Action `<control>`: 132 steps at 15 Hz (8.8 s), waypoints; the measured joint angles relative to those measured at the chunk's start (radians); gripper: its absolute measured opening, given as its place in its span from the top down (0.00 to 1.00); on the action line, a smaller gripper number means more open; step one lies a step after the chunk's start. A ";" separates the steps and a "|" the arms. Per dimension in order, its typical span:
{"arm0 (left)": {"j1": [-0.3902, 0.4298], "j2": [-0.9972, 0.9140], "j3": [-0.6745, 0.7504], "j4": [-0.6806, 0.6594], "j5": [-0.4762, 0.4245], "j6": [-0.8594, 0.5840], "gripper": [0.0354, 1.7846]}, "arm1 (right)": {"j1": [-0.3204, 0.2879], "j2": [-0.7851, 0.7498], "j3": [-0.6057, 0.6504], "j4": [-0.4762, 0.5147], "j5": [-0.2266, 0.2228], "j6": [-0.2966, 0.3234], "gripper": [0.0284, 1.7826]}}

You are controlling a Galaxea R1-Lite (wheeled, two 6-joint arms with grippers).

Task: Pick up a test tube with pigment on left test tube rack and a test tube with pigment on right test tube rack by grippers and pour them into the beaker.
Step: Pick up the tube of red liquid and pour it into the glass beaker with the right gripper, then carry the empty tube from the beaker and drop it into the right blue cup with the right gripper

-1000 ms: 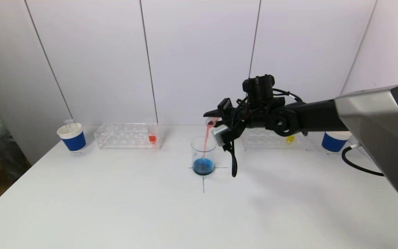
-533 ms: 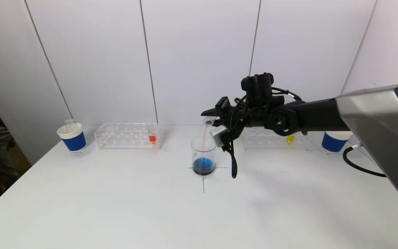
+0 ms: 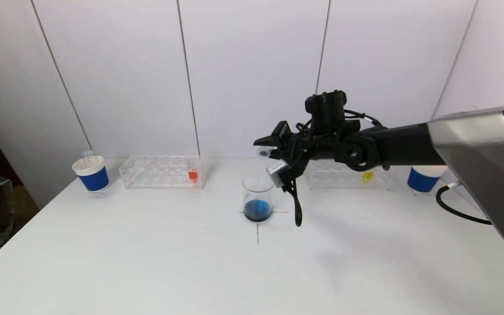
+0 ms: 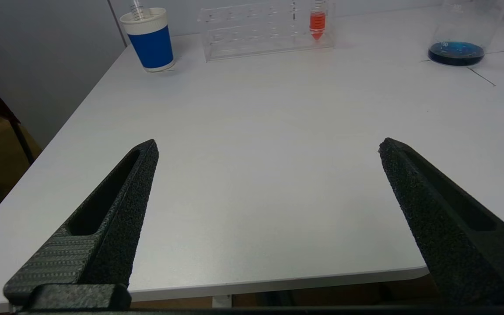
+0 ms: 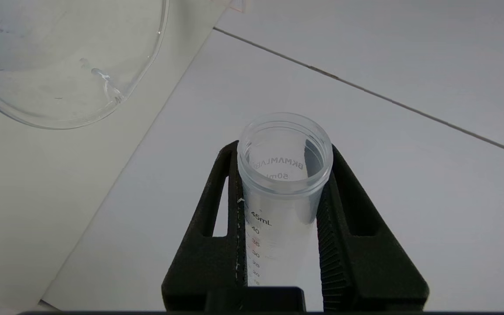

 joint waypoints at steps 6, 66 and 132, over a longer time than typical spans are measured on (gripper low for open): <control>0.000 0.000 0.000 0.000 0.000 0.000 0.01 | 0.002 -0.004 0.001 0.002 -0.011 -0.018 0.72; 0.000 0.000 0.000 0.000 0.000 0.000 0.01 | -0.375 -0.134 -0.207 -0.107 -0.451 1.886 0.72; 0.000 0.000 0.000 0.000 0.000 0.000 0.01 | -0.736 0.002 0.499 -0.707 -0.403 2.006 0.72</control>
